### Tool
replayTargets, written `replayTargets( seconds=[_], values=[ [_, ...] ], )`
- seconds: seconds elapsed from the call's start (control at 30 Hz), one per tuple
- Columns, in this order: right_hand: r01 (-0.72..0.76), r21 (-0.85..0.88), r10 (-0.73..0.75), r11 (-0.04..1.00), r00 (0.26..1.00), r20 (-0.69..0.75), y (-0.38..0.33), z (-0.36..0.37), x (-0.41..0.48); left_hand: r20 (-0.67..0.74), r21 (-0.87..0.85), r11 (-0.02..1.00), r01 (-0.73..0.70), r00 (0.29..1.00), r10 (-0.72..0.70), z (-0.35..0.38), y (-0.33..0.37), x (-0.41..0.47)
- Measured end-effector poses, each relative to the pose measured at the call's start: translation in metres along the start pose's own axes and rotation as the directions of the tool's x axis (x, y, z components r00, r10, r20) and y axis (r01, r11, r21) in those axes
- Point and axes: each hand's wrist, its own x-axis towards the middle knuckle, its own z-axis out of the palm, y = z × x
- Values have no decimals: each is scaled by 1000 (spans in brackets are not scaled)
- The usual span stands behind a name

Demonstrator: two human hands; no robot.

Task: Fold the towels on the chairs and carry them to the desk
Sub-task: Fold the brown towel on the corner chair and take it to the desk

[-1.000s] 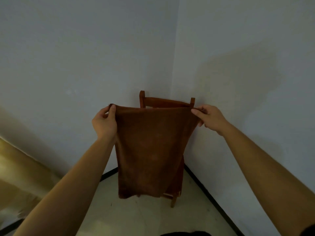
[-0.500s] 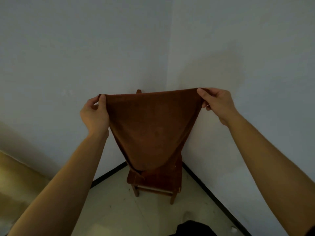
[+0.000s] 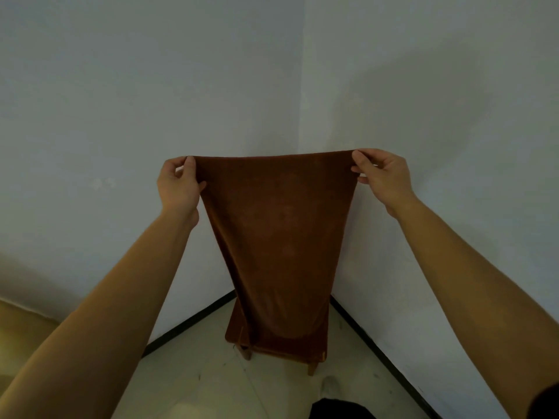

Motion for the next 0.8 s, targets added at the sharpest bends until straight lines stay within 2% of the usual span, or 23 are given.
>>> replayTargets(
  seconds=[0.27,0.4,0.67,0.8],
  values=[
    [29,25,-28,999,999,-39,-12,-9,20,42,0,999,-54,998,54,26,17,16],
    [35,26,-33,999,998,-58,-16,-16,5,49,63,993,-100,994,97,22,19,7],
    [-60,-21,59,998,997,-52,22,-26,-66,24,257,957,-136,991,135,-15,-24,-52],
    [-158,-68,155,985,987,-36,61,-27,-111,-1,315,945,-91,995,96,-37,-65,-95]
  ],
)
